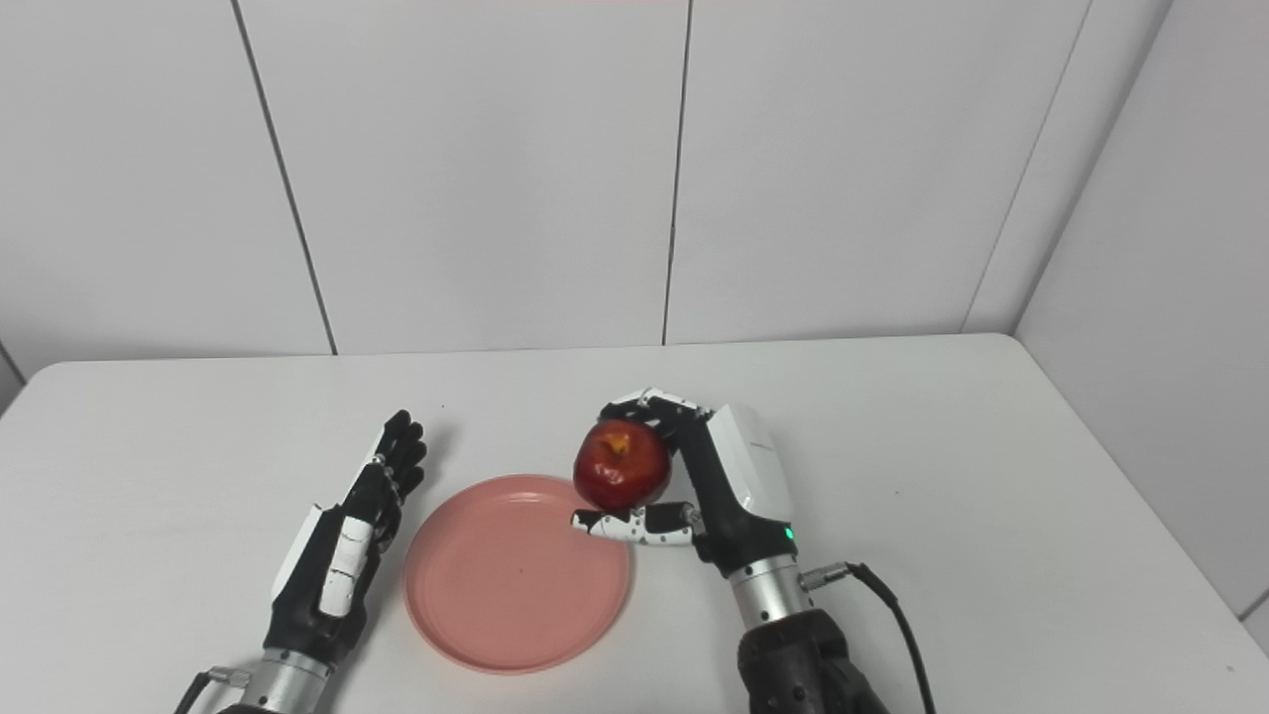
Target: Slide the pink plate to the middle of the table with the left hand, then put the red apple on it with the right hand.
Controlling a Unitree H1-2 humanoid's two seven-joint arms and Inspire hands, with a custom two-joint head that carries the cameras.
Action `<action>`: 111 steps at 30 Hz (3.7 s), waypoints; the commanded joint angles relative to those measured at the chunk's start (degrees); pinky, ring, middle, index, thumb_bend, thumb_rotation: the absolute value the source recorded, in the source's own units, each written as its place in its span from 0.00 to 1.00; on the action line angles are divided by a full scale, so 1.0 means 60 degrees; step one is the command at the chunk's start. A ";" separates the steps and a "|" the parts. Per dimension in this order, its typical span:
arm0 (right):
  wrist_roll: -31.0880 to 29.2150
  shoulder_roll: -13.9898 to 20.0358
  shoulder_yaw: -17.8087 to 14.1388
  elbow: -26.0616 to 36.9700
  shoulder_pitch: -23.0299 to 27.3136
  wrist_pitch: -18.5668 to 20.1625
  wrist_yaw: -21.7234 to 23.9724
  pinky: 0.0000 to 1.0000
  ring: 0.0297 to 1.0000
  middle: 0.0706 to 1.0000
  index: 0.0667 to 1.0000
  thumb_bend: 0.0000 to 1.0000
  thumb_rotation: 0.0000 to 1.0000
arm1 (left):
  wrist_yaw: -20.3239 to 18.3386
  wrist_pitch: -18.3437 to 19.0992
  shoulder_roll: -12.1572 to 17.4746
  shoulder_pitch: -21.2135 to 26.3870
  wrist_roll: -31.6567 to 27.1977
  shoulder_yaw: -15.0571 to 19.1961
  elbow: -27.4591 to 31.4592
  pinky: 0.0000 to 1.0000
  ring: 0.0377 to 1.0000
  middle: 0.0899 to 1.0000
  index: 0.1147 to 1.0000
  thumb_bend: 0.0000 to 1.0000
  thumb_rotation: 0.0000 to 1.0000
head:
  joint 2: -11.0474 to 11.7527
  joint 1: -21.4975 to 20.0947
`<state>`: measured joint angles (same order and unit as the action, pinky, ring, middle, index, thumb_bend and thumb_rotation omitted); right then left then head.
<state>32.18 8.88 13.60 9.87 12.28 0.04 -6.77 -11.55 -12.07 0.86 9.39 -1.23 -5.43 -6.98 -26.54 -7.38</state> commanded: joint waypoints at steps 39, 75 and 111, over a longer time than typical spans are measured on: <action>0.0317 -0.0833 0.1144 -0.2920 0.0920 -0.0998 0.0286 0.34 0.37 0.44 0.52 0.51 0.00 | 0.0519 -0.0177 -0.0468 -0.0311 0.0309 -0.0202 -0.0163 1.00 1.00 1.00 1.00 0.84 1.00 | -0.0202 0.0386; 0.0361 -0.0423 0.1298 -0.2374 0.0555 -0.1549 0.0529 0.67 0.73 0.77 0.79 0.68 0.58 | 0.0453 -0.0141 -0.0416 -0.0238 0.0245 -0.0249 -0.0221 1.00 1.00 1.00 1.00 0.84 1.00 | -0.0155 0.0335; -0.1527 -0.0376 -0.0414 -0.1368 -0.0191 -0.2007 0.0453 0.87 0.92 0.95 0.94 0.69 0.94 | 0.0479 -0.0035 -0.0390 -0.0247 0.0213 -0.0204 -0.0125 1.00 1.00 1.00 1.00 0.85 1.00 | -0.0123 0.0338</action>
<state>24.86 6.39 12.00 0.70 10.22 -9.16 -4.07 -8.97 -11.35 -1.10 9.32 0.31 -6.32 -6.55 -27.25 -5.36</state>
